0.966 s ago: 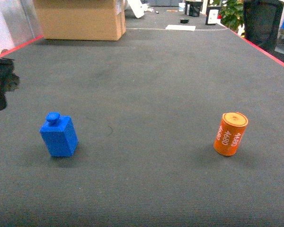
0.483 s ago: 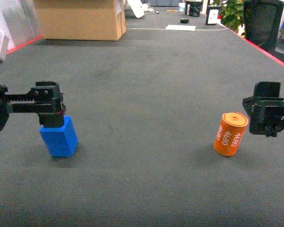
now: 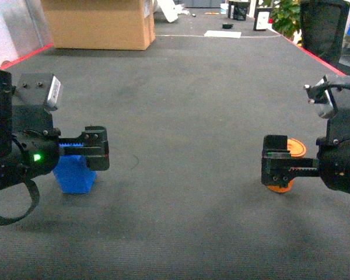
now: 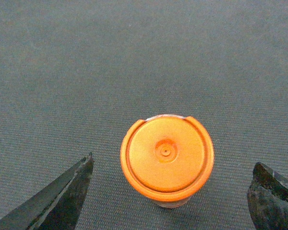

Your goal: Sort blue parts and orange caps into right shelf containers

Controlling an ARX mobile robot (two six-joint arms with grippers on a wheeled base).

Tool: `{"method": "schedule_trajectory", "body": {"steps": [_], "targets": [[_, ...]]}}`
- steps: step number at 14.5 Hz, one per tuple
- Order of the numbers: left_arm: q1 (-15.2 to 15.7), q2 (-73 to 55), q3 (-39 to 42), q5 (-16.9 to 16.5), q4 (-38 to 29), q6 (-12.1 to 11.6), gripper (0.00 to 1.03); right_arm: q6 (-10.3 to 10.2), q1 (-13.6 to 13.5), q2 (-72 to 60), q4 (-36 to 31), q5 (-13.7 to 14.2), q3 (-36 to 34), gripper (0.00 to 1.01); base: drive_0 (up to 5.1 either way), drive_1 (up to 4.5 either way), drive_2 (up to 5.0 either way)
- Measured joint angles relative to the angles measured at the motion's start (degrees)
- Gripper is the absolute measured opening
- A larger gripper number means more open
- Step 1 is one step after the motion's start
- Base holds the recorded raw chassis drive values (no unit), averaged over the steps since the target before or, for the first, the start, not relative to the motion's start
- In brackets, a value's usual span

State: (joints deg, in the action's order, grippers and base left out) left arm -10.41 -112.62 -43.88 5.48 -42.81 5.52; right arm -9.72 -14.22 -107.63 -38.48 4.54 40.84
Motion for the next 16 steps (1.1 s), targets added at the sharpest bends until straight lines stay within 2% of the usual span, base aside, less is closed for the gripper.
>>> {"method": "schedule_trajectory", "body": {"steps": [3, 6, 8, 12, 13, 14, 16], "targets": [[0.00, -3.80, -1.18, 0.13, -0.04, -0.22, 0.98, -0.28, -0.85, -4.11, 0.92, 0.61, 2.62, 0.98, 0.0, 0.00, 0.0], [0.00, -5.40, -1.57, 0.24, 0.98, -0.35, 0.98, -0.35, -0.79, -6.84, 1.27, 2.47, 4.37, 0.98, 0.0, 0.00, 0.0], [0.00, -5.40, -2.19, 0.33, 1.01, -0.39, 0.98, -0.02, -0.79, -7.41, 2.21, 4.02, 4.90, 0.82, 0.0, 0.00, 0.0], [0.13, -5.35, -2.40, 0.76, 0.72, -0.79, 0.66, 0.37, -0.90, -7.34, 3.39, 4.20, 5.01, 0.49, 0.0, 0.00, 0.0], [0.13, -4.90, -2.21, 0.79, 0.44, -0.79, 0.57, 0.48, -1.11, -6.80, 3.87, 4.15, 4.94, 0.44, 0.0, 0.00, 0.0], [0.09, -3.37, -1.33, 1.01, -0.81, -0.79, 0.45, 0.59, -1.22, -4.74, 3.32, 3.56, 3.78, 0.42, 0.0, 0.00, 0.0], [0.09, 1.60, 1.66, 2.80, -4.70, -0.09, 0.44, 0.98, -1.53, 1.07, 1.09, 5.29, 0.77, 0.42, 0.0, 0.00, 0.0]]}}
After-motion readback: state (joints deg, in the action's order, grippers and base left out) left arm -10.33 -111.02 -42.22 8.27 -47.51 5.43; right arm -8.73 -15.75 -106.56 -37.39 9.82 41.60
